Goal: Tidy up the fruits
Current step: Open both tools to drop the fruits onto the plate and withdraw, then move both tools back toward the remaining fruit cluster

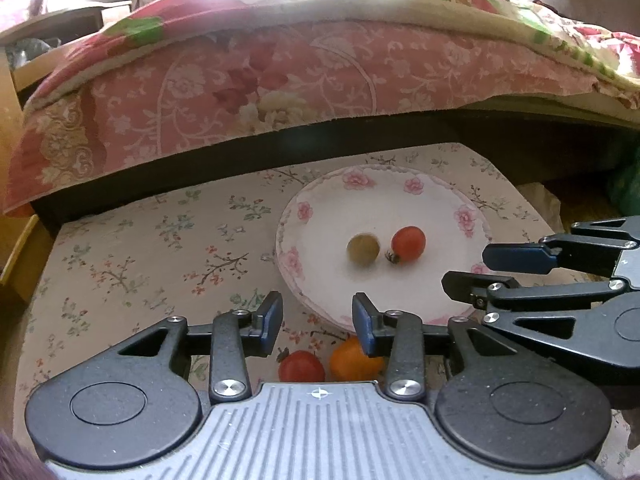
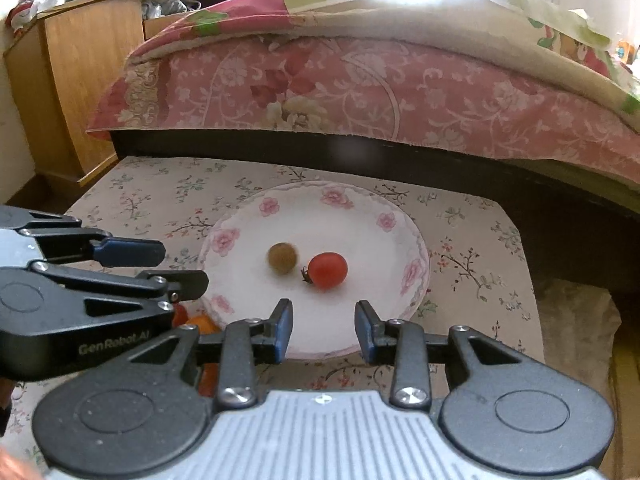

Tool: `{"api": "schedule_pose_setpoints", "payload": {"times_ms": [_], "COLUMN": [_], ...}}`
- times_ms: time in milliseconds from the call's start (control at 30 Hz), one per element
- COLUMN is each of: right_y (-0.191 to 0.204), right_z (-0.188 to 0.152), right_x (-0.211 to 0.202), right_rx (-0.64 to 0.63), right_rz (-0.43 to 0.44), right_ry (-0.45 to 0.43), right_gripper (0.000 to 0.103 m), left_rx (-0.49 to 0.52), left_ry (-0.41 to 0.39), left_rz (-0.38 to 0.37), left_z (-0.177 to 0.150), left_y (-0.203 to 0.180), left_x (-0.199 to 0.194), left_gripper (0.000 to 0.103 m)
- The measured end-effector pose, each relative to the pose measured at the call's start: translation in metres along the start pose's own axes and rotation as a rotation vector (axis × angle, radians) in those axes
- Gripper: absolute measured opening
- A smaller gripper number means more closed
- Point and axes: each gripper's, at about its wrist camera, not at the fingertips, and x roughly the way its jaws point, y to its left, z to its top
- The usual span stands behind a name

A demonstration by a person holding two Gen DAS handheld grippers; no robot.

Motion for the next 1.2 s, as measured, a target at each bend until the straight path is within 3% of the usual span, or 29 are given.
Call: {"api": "schedule_pose_setpoints", "payload": {"times_ms": [600,1000,1200], "right_y": [0.022,0.045,0.054], "right_z": [-0.021,-0.049,-0.056], "right_x": [-0.048,-0.060,-0.052], "right_rx": [0.020,0.015,-0.001], "right_rz": [-0.002,0.054,0.053], "right_ry": [0.020,0.139,0.178], "right_gripper": [0.035,0.035,0.035], "left_rx": [0.040,0.077,0.066], "left_ry": [-0.012,0.055,0.086], "left_rz": [-0.006,0.025,0.008], "left_z": [-0.023,-0.058,-0.069], "left_y": [-0.011,-0.012,-0.003], "left_x": [-0.048,-0.077,-0.070], "left_gripper": [0.053,0.057,0.058]}}
